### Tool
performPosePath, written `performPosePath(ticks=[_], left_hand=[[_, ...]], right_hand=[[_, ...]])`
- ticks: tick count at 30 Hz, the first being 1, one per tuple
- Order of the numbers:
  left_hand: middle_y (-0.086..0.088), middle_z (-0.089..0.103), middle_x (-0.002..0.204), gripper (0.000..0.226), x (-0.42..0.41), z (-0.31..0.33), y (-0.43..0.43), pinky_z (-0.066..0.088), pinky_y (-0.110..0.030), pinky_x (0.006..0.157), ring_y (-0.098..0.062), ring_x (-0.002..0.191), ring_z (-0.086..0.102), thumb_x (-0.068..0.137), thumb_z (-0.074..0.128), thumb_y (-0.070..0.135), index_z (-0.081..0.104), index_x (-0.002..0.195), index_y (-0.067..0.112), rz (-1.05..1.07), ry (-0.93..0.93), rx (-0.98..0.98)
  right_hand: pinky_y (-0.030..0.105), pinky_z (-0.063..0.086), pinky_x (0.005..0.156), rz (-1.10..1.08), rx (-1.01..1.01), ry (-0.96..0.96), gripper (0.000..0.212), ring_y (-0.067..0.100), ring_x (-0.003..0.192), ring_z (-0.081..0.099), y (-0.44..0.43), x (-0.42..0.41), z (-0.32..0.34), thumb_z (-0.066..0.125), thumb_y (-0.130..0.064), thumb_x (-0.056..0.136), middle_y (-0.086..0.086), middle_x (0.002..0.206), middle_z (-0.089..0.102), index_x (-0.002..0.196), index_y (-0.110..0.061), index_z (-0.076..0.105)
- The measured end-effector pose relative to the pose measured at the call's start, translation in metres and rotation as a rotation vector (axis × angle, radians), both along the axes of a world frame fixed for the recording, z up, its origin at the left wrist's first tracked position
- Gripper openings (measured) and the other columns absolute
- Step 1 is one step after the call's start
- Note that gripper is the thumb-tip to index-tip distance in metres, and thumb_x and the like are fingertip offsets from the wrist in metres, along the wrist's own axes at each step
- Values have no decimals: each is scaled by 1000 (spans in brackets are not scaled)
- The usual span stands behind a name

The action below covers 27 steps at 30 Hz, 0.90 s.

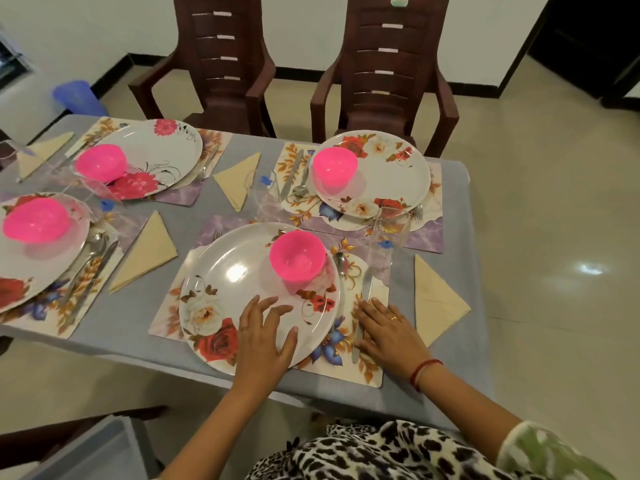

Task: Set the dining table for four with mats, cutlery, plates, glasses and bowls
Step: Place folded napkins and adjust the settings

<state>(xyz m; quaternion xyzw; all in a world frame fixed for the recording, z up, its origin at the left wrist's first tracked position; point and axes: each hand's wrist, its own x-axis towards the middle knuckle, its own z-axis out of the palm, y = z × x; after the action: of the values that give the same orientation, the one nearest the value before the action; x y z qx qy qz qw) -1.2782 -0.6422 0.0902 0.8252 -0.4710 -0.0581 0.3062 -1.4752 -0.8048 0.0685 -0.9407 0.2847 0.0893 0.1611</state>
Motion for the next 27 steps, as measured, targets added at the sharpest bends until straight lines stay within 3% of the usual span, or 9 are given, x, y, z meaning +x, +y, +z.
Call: performPosePath(ticks=[3,5,8,12,15,19,24,27], left_hand=[[-3,51,126,31,-9,0,-3,31,-39,101,-26,132,34,83,52,44,60,108,26,-95,-68,20],[-4,53,124,31,-16,-4,-5,33,-39,100,-26,131,35,81,54,45,62,104,25,-137,-116,44],[-5,57,122,33,-18,-10,-6,38,-42,97,-27,129,36,74,61,47,64,99,26,-145,-138,87],[-6,61,117,29,-16,-18,-3,44,-50,92,-28,125,39,70,65,50,70,86,26,-150,-199,156],[-6,62,116,31,-15,-19,-2,43,-49,94,-27,125,39,74,55,53,70,78,26,-146,-217,139],[-5,62,116,31,-16,-19,-2,36,-43,100,-27,126,38,74,54,54,69,76,26,-123,-222,122],[-4,63,116,35,-17,-19,0,42,-47,92,-23,128,36,73,53,57,68,66,26,-87,-170,128],[-4,63,117,36,-18,-20,1,42,-47,91,-23,128,36,73,53,58,69,65,26,-83,-142,114]], right_hand=[[22,-5,110,-78,123,-81,69,16,145,11,0,6,15,24,-58,92,-4,157,14,150,-22,17],[19,13,110,-184,192,-239,51,19,139,29,-2,14,26,39,-37,99,4,152,30,146,-17,31],[30,37,101,-309,227,-400,39,26,125,46,-16,49,38,42,-14,98,11,138,47,137,-11,45],[37,47,83,-380,228,-353,32,33,104,57,-42,98,31,38,-8,95,16,116,58,123,-12,53],[38,49,72,-434,232,-342,23,36,93,59,-52,115,20,41,-11,94,16,106,59,113,-10,54],[38,47,79,-495,236,-382,21,35,98,57,-58,118,19,46,-10,93,17,111,59,109,-5,59],[33,42,62,-530,226,-372,18,34,82,59,-59,105,15,41,-2,91,16,89,61,89,-4,58],[33,40,64,-555,199,-339,16,34,85,58,-54,85,14,42,-2,92,17,94,59,94,-1,58]])
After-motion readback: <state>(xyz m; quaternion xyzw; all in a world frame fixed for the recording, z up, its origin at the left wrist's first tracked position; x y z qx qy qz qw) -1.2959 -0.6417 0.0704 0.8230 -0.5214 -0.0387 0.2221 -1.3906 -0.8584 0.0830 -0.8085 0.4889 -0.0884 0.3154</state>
